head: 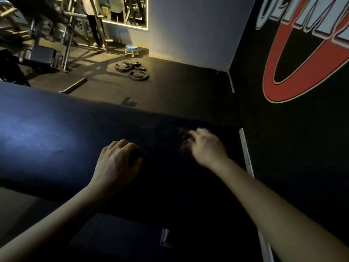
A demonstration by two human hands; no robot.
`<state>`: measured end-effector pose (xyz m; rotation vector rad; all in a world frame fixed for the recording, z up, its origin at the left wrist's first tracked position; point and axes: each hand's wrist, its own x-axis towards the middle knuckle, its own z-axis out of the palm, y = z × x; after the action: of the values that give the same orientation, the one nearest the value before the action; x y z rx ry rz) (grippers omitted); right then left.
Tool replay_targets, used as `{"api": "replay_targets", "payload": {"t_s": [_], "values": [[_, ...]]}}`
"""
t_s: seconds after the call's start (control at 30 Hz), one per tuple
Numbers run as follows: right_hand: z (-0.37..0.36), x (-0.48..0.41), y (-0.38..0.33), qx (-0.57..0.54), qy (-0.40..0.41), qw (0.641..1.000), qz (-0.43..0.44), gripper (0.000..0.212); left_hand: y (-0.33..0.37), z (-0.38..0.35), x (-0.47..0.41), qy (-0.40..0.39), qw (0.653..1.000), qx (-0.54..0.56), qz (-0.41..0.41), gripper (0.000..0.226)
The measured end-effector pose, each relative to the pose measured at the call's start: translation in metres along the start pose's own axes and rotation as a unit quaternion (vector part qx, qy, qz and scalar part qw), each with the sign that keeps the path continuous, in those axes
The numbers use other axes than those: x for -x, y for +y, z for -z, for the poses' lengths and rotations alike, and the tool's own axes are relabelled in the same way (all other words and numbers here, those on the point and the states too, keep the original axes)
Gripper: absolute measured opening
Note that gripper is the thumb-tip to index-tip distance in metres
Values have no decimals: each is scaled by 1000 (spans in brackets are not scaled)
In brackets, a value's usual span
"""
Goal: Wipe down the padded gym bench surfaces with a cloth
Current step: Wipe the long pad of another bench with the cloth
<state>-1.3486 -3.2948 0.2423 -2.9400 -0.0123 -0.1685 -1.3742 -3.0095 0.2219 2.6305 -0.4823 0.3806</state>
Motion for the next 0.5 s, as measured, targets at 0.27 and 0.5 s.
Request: {"api": "replay_targets", "payload": {"t_s": [0.27, 0.5], "values": [[0, 8, -43, -84, -9, 996, -3, 67, 6, 1, 26, 15, 999, -18, 36, 34], [2, 109, -30, -104, -16, 976, 190, 38, 24, -6, 30, 26, 999, -6, 24, 33]]}}
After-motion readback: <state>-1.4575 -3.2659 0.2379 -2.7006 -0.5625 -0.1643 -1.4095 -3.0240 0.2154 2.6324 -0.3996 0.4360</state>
